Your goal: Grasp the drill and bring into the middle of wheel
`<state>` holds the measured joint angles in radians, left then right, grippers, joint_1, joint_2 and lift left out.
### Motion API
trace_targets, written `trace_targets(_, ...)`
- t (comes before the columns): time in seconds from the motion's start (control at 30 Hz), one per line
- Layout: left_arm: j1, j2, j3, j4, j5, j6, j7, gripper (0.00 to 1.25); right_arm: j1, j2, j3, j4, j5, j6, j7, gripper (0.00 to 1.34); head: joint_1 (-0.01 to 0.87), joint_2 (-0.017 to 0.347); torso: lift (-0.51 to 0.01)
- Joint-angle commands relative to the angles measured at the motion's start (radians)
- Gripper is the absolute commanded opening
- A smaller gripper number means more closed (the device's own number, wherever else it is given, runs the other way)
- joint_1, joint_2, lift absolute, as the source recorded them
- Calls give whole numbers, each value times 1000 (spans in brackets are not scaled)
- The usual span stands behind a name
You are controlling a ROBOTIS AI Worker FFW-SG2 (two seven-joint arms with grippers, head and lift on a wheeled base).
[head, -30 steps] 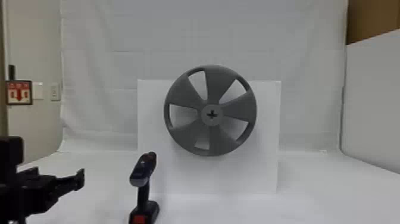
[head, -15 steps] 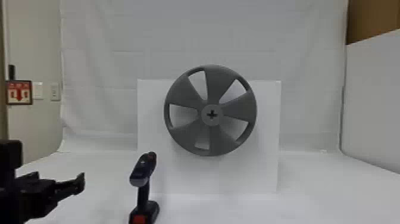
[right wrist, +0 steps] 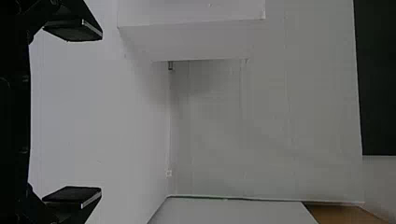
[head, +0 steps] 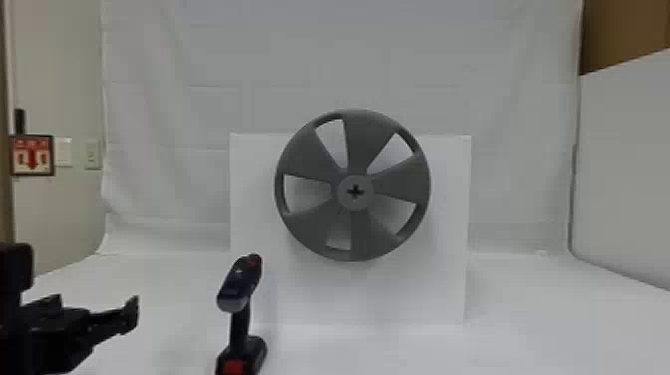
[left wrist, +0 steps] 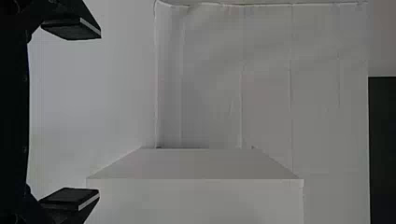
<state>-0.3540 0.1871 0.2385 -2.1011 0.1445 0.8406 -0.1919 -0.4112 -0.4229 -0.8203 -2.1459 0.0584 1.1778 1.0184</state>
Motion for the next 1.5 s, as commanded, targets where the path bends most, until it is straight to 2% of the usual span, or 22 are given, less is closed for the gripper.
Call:
trace_targets(0.0, 4, 0, -1, 0, 4, 0, -3, 1155, 2, -4, 0, -5, 1, 8, 0, 1209, 54, 31, -403)
trace_targets(0.3, 17, 0, 12, 0, 17, 0, -4, 1155, -5, -19, 3, -17, 1, 19, 0, 1209, 54, 31, -403)
trace_targets(0.5, 17, 0, 12, 0, 24, -12, -4, 1155, -5, -19, -2, -26, 1, 23, 0, 1209, 54, 31, -403)
trace_targets(1.47, 17, -2, 1, 0, 23, -21, -3, 1152, -1, -2, -2, -43, 1, 29, 0, 1209, 54, 31, -403)
